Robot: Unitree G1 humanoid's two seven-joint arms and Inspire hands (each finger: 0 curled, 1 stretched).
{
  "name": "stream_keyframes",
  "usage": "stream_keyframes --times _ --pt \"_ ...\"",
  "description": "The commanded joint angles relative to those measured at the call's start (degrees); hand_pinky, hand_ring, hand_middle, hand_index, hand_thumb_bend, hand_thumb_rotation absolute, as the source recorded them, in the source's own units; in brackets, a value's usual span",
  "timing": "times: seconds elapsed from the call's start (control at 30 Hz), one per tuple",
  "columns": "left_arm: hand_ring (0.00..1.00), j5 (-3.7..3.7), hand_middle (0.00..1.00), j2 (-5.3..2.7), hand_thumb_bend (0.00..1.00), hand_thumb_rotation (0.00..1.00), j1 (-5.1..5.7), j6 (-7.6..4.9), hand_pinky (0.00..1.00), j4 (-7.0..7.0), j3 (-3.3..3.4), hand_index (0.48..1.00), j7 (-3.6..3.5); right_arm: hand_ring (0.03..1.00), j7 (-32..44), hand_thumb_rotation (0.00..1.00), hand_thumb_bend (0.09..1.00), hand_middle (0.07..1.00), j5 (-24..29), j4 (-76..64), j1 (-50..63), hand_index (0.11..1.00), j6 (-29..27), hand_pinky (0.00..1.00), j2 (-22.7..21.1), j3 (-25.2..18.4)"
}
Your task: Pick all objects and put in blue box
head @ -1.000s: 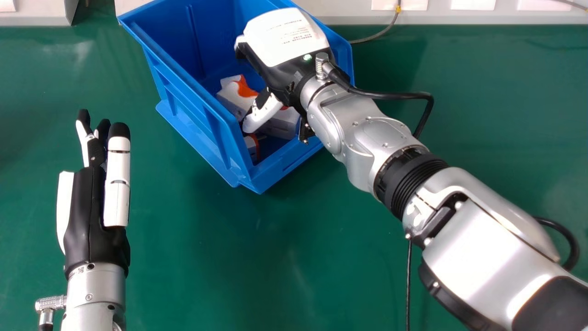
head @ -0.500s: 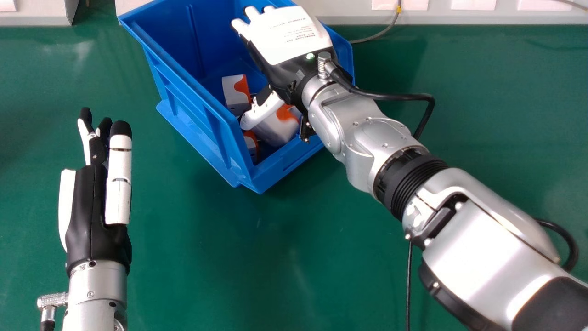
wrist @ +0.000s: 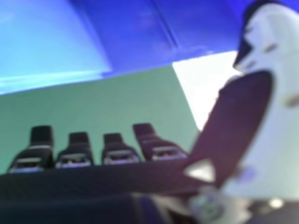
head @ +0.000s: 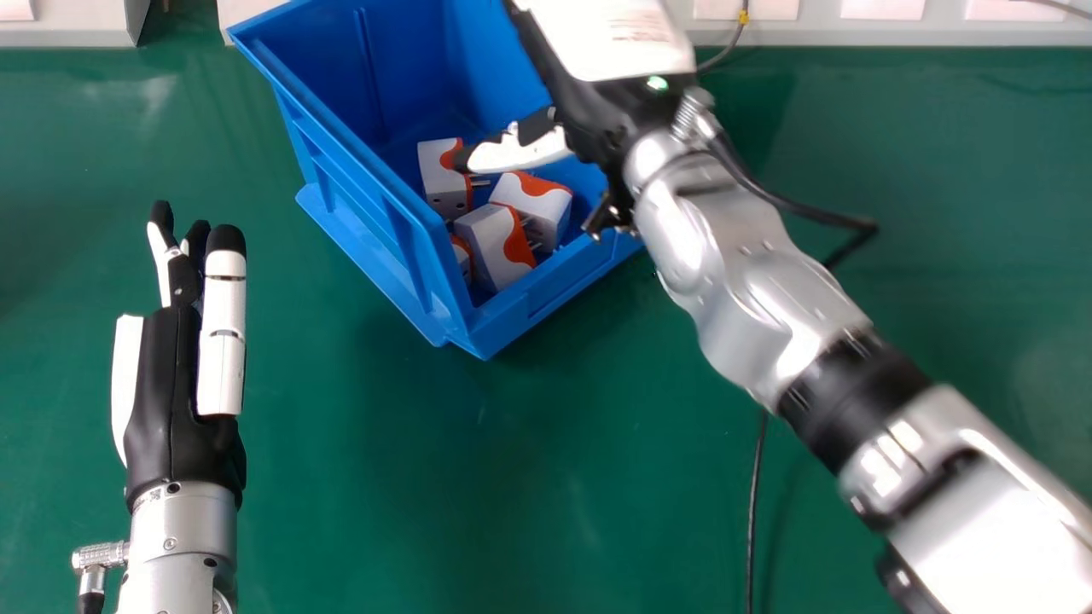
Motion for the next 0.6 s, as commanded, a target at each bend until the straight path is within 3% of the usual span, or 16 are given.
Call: stream_keyframes --times 0.0,0.1,0.27,0.4,0.5,0.57 --pt "1.0 -0.44 1.0 1.47 0.42 1.0 -0.53 -1.04 1.0 -0.78 0.95 1.0 -0.77 0.985 -2.31 0.44 0.499 1.0 -0.77 -24.78 13.0 0.95 0.13 0.93 -4.14 -5.49" --pt "1.0 -0.74 1.0 1.97 0.42 1.0 -0.45 -1.73 1.0 -0.22 1.42 1.0 -1.26 0.981 -3.57 0.42 0.456 1.0 -0.04 -33.38 20.82 0.947 -1.85 0.93 -5.12 -7.6" --pt "1.0 -1.11 1.0 2.39 0.42 1.0 0.04 -2.88 1.0 0.39 2.21 1.0 -2.13 0.981 -6.16 0.44 0.426 0.999 5.95 -44.01 35.52 0.946 -9.62 0.92 -5.64 -11.97" --pt "1.0 -1.56 1.0 2.75 0.42 1.0 0.34 -2.87 1.0 0.46 2.83 1.0 -2.8 0.985 -7.68 0.5 0.394 1.0 14.7 -47.92 46.02 0.948 -18.59 0.92 -3.91 -15.4" --pt "1.0 -1.93 1.0 2.98 0.42 1.0 0.58 -2.84 1.0 0.58 3.25 1.0 -3.3 0.996 -9.16 0.66 0.359 1.0 17.93 -47.47 51.45 0.966 -23.37 0.91 -2.07 -16.65" --pt "1.0 -2.18 1.0 3.07 0.42 1.0 1.09 -2.85 1.0 0.29 3.47 1.0 -3.8 0.997 -10.62 0.7 0.357 1.0 18.86 -45.79 56.04 0.969 -25.58 0.91 -0.77 -17.2"
